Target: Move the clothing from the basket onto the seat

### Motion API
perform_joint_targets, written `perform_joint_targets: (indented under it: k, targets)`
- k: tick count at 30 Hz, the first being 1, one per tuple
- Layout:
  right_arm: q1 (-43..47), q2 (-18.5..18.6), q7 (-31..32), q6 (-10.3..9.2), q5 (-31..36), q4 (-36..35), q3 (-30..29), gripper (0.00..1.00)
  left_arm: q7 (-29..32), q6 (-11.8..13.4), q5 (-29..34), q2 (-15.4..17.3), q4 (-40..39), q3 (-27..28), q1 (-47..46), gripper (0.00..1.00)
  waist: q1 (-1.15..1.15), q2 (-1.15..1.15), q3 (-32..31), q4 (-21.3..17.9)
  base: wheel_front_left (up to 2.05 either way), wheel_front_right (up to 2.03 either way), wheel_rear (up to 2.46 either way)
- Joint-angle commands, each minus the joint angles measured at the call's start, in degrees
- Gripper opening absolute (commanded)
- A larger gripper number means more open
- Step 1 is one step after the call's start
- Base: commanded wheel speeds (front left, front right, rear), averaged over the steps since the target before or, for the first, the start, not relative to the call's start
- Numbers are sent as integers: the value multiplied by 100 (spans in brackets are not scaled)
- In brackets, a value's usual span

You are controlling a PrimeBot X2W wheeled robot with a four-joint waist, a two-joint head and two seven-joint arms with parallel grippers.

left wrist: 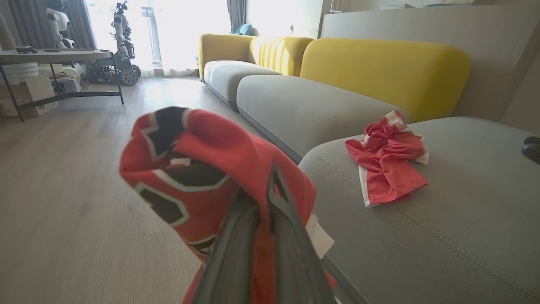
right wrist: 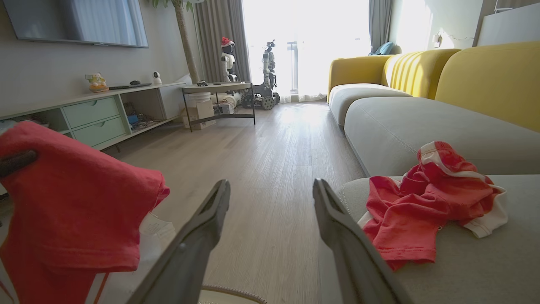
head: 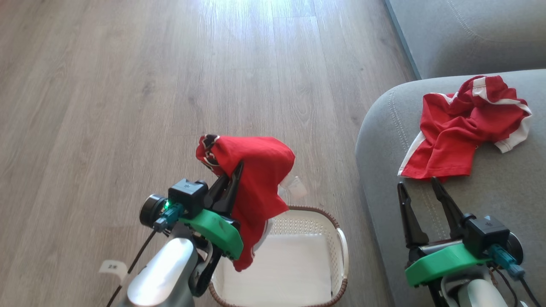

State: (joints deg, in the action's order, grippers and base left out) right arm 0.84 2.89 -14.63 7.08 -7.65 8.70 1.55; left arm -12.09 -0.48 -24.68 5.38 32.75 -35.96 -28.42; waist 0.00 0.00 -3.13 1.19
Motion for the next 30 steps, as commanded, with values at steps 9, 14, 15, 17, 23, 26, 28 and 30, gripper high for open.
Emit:
perform_joint_targets:
  k: [9,14,15,17,23,26,28,30]
  targets:
    - [-209,-2,-37,41,-7,-40,390,100,140,121,-47,137,-623,187,-390,0,0,0,27,45,0,0,0]
    - [-425,-2,-37,41,76,205,907,100,178,107,-25,71,-816,101,-561,0,0,0,78,84,0,0,0]
    - [-425,-2,-37,41,76,205,907,100,178,107,-25,71,-816,101,-561,0,0,0,78,84,0,0,0]
    - [-559,-2,-37,41,124,354,1142,100,178,104,-17,48,-872,76,-640,0,0,0,91,96,0,0,0]
    - [-1081,-2,-37,41,101,980,2035,100,233,132,-7,-26,-1000,-18,-832,0,0,0,127,113,0,0,0]
    - [-1280,-2,-37,41,-23,1198,2420,100,253,141,-10,-50,-1025,-61,-884,0,0,0,144,112,0,0,0]
    - [-1403,-2,-37,41,-176,1294,2648,100,258,139,-12,-62,-1030,-88,-916,0,0,0,155,106,0,0,0]
    - [-1510,-2,-37,41,-347,1387,2826,100,269,145,-8,-75,-1038,-121,-949,0,0,0,164,94,0,0,0]
